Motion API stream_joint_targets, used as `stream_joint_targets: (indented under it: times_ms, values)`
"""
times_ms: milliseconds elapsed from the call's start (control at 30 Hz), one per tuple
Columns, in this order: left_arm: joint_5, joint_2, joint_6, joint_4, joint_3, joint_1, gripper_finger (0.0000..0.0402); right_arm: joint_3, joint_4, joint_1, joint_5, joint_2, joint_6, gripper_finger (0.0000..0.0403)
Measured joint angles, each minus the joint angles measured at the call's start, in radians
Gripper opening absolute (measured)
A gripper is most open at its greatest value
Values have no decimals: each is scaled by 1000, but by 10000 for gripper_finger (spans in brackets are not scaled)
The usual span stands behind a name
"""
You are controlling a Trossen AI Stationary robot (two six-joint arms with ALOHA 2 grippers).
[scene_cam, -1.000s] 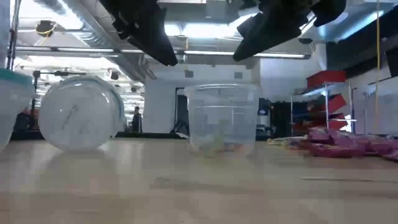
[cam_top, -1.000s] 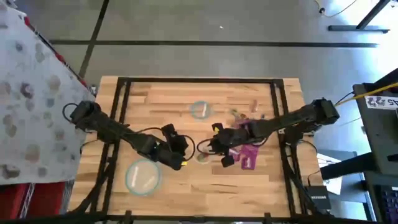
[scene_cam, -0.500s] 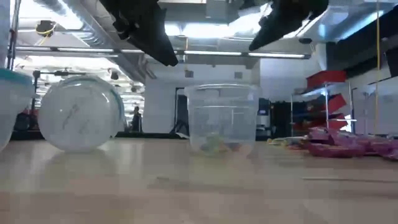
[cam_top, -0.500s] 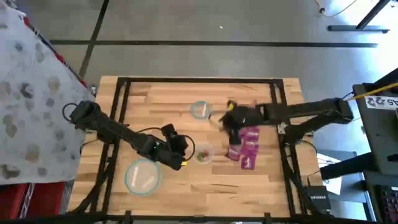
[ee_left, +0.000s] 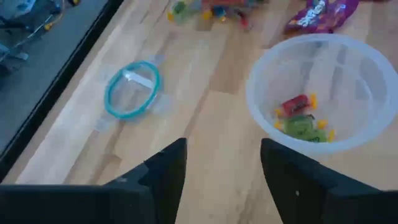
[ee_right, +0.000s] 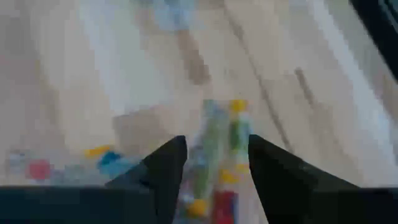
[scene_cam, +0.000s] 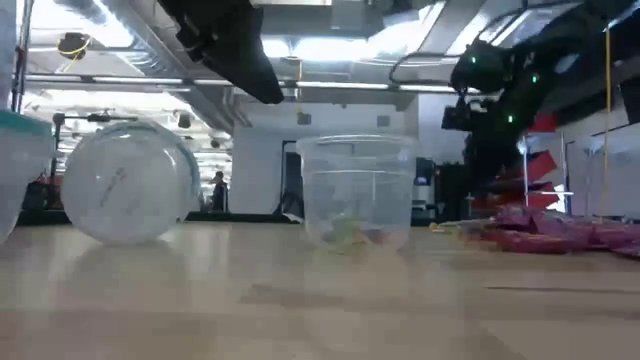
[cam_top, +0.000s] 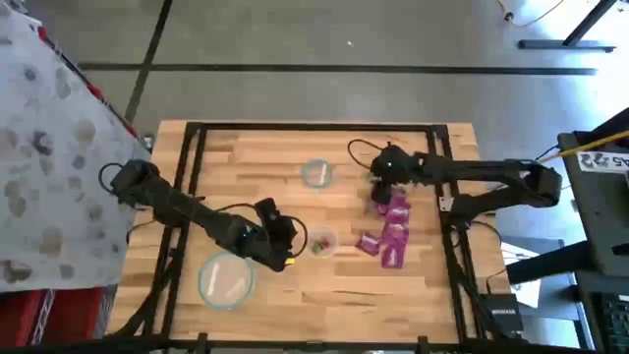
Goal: Sort candy
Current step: Put the green candy into the top small transparent bin
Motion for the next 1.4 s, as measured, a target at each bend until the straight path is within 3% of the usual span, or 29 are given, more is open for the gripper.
stream_joint_targets:
  times_ms: [233,467,600,767,933,1167,1400]
  values:
    - [0,0,-18,4,0,0,189,-9,118,-94,-108,92,-34,166]
    - [0,0,-24,3,0,0,189,-7,143,-103,-107,190,-63,157]
    - [0,0,-25,3,0,0,189,-7,146,-102,-103,201,-64,111]
    - [0,0,-25,4,0,0,189,-3,127,-102,-62,181,-46,16]
    - [0,0,-25,3,0,0,189,25,96,-74,-18,101,-25,4]
    - [-6,0,-25,3,0,1,189,101,55,132,-30,-47,32,0]
    - [-101,0,-25,3,0,1,189,221,119,496,-63,-24,140,0]
